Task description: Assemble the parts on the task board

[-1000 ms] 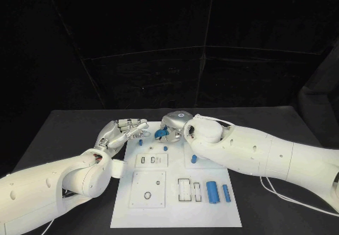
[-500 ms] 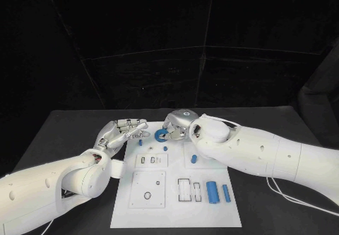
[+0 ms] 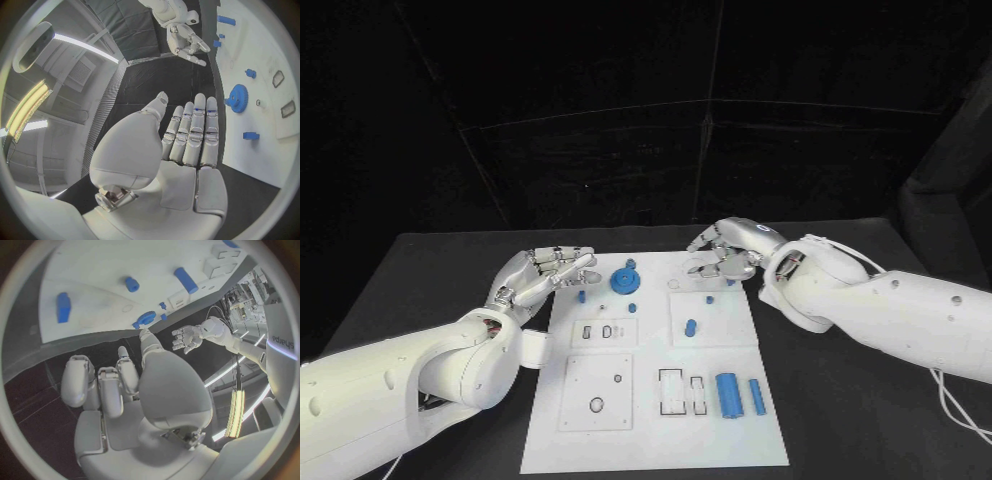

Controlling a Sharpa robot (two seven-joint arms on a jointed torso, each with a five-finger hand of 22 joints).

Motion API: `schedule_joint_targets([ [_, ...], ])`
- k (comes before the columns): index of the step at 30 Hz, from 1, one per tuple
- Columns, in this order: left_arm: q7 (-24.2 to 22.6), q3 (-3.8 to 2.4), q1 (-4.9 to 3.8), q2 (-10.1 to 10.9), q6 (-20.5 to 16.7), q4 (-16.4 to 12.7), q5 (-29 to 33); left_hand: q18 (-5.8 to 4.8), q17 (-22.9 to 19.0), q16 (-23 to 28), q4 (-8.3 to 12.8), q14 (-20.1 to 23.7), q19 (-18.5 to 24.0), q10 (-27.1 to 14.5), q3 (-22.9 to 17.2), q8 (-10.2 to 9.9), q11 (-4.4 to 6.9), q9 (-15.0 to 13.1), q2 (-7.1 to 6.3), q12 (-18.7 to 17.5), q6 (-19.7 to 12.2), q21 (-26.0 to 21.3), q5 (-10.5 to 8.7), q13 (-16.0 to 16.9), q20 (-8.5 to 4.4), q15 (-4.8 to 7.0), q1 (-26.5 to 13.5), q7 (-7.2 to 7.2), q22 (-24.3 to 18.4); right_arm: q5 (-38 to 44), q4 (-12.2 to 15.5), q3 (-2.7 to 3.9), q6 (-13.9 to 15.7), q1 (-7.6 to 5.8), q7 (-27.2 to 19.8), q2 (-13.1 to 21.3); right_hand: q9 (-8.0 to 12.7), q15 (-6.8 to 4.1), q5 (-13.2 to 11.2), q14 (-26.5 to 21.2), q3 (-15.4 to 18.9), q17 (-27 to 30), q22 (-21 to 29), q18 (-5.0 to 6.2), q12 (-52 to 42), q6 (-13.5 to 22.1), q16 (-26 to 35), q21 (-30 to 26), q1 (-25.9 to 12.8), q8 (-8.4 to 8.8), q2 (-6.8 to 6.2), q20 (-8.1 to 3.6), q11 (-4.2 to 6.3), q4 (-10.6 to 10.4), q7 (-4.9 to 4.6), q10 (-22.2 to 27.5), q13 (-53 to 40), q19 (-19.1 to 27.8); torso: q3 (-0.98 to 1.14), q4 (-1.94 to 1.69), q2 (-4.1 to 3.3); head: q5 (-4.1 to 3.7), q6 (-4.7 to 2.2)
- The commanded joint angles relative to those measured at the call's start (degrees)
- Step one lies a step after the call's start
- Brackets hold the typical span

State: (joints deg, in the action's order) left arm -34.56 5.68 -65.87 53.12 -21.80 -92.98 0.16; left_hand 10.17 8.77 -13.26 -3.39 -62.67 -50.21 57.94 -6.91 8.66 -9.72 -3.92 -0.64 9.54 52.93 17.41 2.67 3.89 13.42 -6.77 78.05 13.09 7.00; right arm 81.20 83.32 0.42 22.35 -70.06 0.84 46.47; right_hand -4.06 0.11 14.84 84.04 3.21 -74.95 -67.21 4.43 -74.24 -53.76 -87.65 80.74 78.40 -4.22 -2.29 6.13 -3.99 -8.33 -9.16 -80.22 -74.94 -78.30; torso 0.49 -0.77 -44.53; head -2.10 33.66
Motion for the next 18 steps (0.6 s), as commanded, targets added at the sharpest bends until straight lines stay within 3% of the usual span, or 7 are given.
schedule_joint_targets([
  [1, -0.50, -0.05, -0.10, -0.01, 0.68, -0.22, -0.06, 0.38, 0.06, 0.23, 0.32, -0.30, -0.46, 0.38, 0.00, -0.18, -0.10, 0.07, 0.42, -0.36, 0.29, -0.37, 0.20, -0.07, 0.09, -0.20, 0.10, 0.03, -0.08, -10.47, 1.35, 0.00, -1.39, -0.13, -7.51, 2.82, -0.05, -0.34, -0.14, 4.44, 0.25, -8.73, 0.66, 0.31, 0.42, -0.51, 0.42, -0.52, 1.54, -0.17, -0.26, -0.06, 0.00, 1.11, 0.15, 0.59, -0.19, 0.67, 0.26, 0.60, 0.12, 0.08, -0.17],
  [4, -0.54, -0.04, -0.10, -0.21, 0.81, -0.27, -0.07, 0.38, 0.06, 0.26, 0.35, -0.29, -0.46, 0.39, -0.01, -0.18, -0.09, 0.07, 0.42, -0.38, 0.29, -0.38, 0.20, -0.07, 0.09, -0.20, 0.11, 0.01, -0.09, -12.51, 2.08, -0.03, -0.65, -0.12, -8.90, 6.47, -0.01, -0.49, 0.29, 4.47, 0.59, -8.82, 0.60, 0.28, 0.51, -0.61, 0.42, -0.57, 2.68, -0.10, -0.39, -0.20, 0.16, 1.97, 0.31, 0.53, -0.14, 0.59, 0.30, 0.44, 0.08, -0.37, -0.49],
  [6, -0.56, -0.04, -0.10, -0.28, 0.83, -0.25, -0.07, 0.38, 0.06, 0.26, 0.35, -0.29, -0.46, 0.39, -0.01, -0.18, -0.09, 0.07, 0.42, -0.38, 0.29, -0.38, 0.20, -0.07, 0.09, -0.20, 0.11, 0.01, -0.09, -13.03, 1.88, -0.05, -0.78, -0.12, -8.91, 7.60, 0.08, -0.48, 0.32, 4.45, 0.93, -8.73, 0.79, 0.31, 0.79, -0.25, 0.48, -0.67, 2.78, 0.13, -0.57, -0.23, 0.11, 2.12, 0.22, 0.69, 0.09, 0.68, 0.35, 0.55, 0.13, -0.27, -0.40],
  [15, -0.58, -0.04, -0.10, -0.58, 0.99, -0.01, -0.07, 0.37, 0.06, 0.30, 0.38, -0.25, -0.45, 0.39, -0.01, -0.19, -0.08, 0.07, 0.43, -0.40, 0.30, -0.40, 0.20, -0.08, 0.10, -0.21, 0.12, -0.02, -0.11, -11.99, -0.51, -0.09, -1.28, 0.01, -8.63, 8.14, 0.19, -0.39, 0.38, 4.45, 1.43, -8.70, 1.03, 0.34, 1.28, 0.35, 0.51, -0.81, 2.80, 0.42, -0.61, -0.22, -0.06, 2.19, -0.01, 0.96, 0.50, 0.77, 0.36, 0.51, 0.02, -0.23, -0.29],
  [18, -0.58, -0.04, -0.10, -0.63, 1.00, 0.06, -0.07, 0.37, 0.06, 0.30, 0.38, -0.25, -0.45, 0.39, -0.01, -0.19, -0.08, 0.07, 0.43, -0.40, 0.30, -0.40, 0.20, -0.08, 0.10, -0.21, 0.12, -0.02, -0.11, -10.75, -1.48, -0.10, -1.59, 0.22, -8.22, 7.64, 0.21, -0.34, 0.36, 4.45, 1.61, -8.70, 1.14, 0.37, 1.51, 0.54, 0.53, -0.88, 2.78, 0.49, -0.60, -0.21, -0.11, 2.19, -0.07, 1.09, 0.69, 0.82, 0.21, 0.57, 0.07, -0.20, -0.21],
])
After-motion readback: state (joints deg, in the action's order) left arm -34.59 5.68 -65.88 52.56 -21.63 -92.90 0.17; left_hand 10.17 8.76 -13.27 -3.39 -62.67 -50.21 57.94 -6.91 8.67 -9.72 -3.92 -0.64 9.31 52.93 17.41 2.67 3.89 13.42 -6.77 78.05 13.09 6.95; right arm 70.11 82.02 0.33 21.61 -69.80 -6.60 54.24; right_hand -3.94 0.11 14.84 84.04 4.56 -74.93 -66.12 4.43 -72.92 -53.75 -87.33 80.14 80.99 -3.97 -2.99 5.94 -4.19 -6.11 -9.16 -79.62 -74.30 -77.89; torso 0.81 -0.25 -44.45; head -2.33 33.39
